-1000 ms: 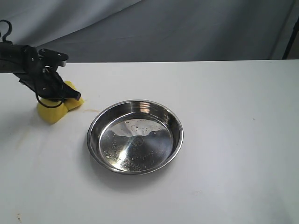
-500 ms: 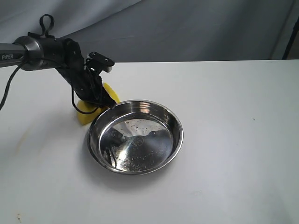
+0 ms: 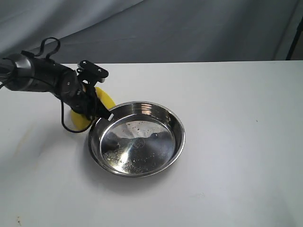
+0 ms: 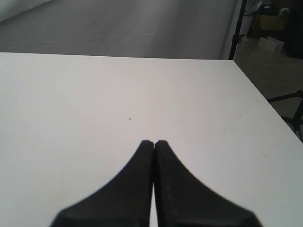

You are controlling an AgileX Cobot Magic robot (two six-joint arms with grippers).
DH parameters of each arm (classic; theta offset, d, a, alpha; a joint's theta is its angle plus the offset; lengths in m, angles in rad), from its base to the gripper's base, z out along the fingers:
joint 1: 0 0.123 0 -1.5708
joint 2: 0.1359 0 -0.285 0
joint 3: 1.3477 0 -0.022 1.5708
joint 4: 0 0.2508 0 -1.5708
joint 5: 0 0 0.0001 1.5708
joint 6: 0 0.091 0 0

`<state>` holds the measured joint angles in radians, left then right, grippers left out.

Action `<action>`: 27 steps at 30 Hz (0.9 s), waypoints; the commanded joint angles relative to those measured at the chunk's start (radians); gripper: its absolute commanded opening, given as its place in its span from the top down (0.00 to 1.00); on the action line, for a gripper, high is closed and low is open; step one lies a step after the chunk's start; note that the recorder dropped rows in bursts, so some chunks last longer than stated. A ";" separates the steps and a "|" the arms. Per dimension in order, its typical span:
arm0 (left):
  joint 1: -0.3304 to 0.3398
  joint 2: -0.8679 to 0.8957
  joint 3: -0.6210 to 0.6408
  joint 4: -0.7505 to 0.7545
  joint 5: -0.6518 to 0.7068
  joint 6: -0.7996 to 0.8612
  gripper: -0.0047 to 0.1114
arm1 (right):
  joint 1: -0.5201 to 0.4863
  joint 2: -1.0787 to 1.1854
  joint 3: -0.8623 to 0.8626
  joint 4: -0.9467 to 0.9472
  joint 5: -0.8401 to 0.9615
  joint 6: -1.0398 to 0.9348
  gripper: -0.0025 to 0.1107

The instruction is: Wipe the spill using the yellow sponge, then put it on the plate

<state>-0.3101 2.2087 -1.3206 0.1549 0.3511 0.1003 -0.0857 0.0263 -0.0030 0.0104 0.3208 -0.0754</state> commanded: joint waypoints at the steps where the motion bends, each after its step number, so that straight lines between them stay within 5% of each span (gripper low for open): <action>1: 0.115 0.014 0.143 0.046 0.360 -0.040 0.96 | -0.004 -0.006 0.003 -0.010 -0.002 0.001 0.98; 15: 0.434 -0.092 0.313 0.041 0.344 -0.179 0.96 | -0.004 -0.006 0.003 -0.010 -0.002 0.001 0.98; 21: 0.389 -0.092 0.359 0.028 0.380 -0.177 0.96 | -0.004 -0.006 0.003 -0.010 -0.002 0.001 0.98; 27: 0.207 -0.092 0.431 0.028 0.364 -0.128 0.96 | -0.004 -0.006 0.003 -0.010 -0.002 0.001 0.98</action>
<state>-0.0067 2.0159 -1.0040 0.2638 0.3661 -0.0587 -0.0857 0.0263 -0.0030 0.0104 0.3208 -0.0754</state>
